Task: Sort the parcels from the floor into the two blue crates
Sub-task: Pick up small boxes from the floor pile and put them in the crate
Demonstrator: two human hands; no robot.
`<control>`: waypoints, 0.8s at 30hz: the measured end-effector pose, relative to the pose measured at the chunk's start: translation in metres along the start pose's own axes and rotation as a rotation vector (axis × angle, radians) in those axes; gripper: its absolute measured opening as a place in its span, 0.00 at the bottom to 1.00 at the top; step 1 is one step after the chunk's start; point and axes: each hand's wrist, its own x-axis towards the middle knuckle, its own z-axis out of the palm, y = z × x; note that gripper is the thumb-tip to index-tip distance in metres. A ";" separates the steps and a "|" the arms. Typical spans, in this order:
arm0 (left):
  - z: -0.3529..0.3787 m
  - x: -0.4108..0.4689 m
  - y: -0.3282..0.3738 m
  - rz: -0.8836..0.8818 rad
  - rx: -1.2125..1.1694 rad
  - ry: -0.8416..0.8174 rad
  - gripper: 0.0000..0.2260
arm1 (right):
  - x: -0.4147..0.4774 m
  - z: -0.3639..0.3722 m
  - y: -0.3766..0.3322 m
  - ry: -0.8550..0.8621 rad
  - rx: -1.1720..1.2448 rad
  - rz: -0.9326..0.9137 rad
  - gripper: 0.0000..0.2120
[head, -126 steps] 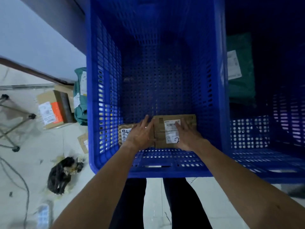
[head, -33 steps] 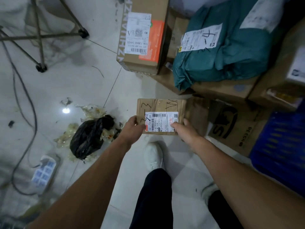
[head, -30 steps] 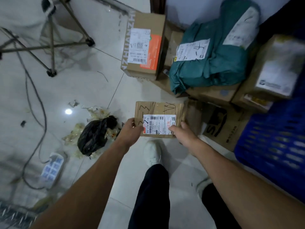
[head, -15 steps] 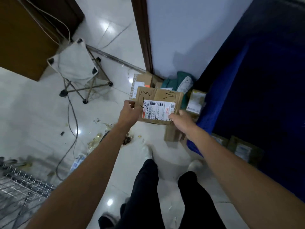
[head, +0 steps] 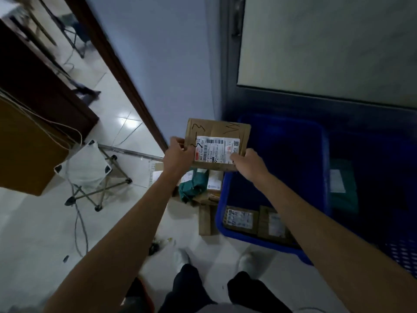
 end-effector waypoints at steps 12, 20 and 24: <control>0.111 -0.057 0.042 0.110 0.216 -0.322 0.10 | -0.020 -0.111 0.119 0.097 -0.003 0.164 0.11; 0.162 -0.050 0.027 0.114 0.325 -0.440 0.09 | -0.002 -0.114 0.166 0.126 -0.072 0.269 0.13; 0.187 -0.025 0.011 0.110 0.393 -0.492 0.13 | 0.021 -0.111 0.176 0.077 -0.159 0.251 0.10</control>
